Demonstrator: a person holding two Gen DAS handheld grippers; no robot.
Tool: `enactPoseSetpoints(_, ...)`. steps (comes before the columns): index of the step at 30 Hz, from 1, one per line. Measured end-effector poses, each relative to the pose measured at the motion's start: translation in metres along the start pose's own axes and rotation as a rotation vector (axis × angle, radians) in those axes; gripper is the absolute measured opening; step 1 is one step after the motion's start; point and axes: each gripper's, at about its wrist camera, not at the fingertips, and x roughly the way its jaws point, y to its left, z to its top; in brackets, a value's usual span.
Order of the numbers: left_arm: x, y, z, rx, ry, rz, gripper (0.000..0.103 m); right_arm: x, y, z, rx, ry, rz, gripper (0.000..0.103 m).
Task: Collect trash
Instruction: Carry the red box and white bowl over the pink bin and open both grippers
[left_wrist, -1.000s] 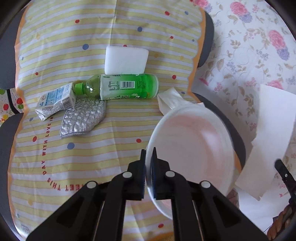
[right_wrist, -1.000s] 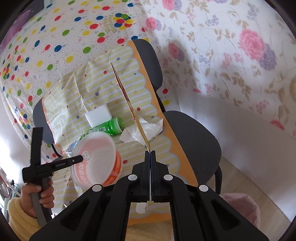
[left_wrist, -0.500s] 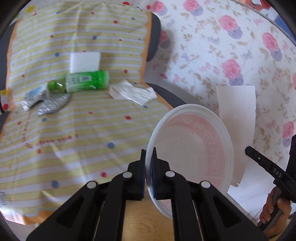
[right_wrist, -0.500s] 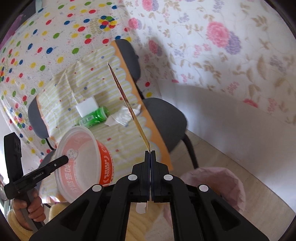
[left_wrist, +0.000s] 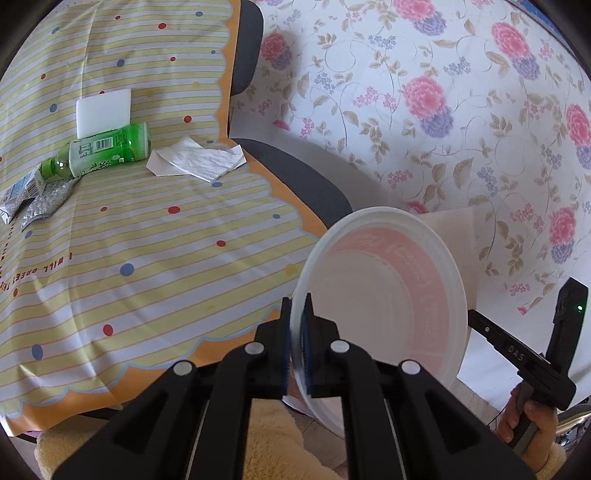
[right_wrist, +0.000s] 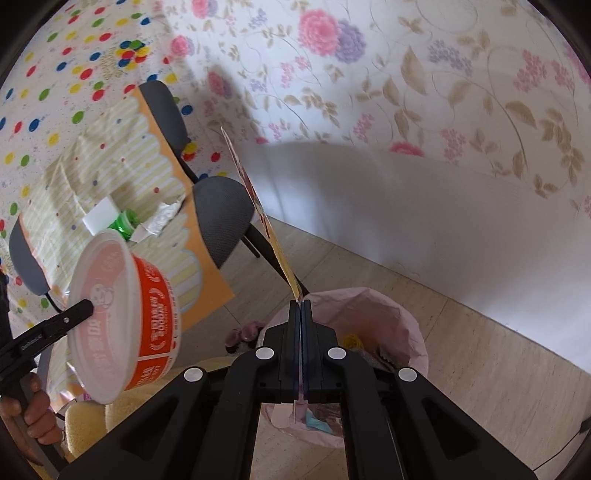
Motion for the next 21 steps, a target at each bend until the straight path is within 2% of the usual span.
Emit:
enactPoseSetpoints(6, 0.009, -0.005, -0.005, 0.021, 0.031, 0.015, 0.003, 0.023, -0.015, -0.004, 0.039, 0.059, -0.009, 0.016)
enactPoseSetpoints(15, 0.027, -0.021, -0.016, 0.074, 0.07, 0.017, 0.003, -0.002, -0.016, 0.009, 0.024, -0.024, 0.014, 0.018)
enactPoseSetpoints(18, 0.042, -0.033, -0.02, 0.098, 0.108, -0.019, 0.003, -0.009, -0.018, 0.013, 0.023, -0.048, 0.022, 0.018)
enactPoseSetpoints(21, 0.053, -0.048, -0.017, 0.116, 0.135, -0.09, 0.003, -0.018, -0.018, 0.015, 0.018, -0.075, 0.016, 0.019)
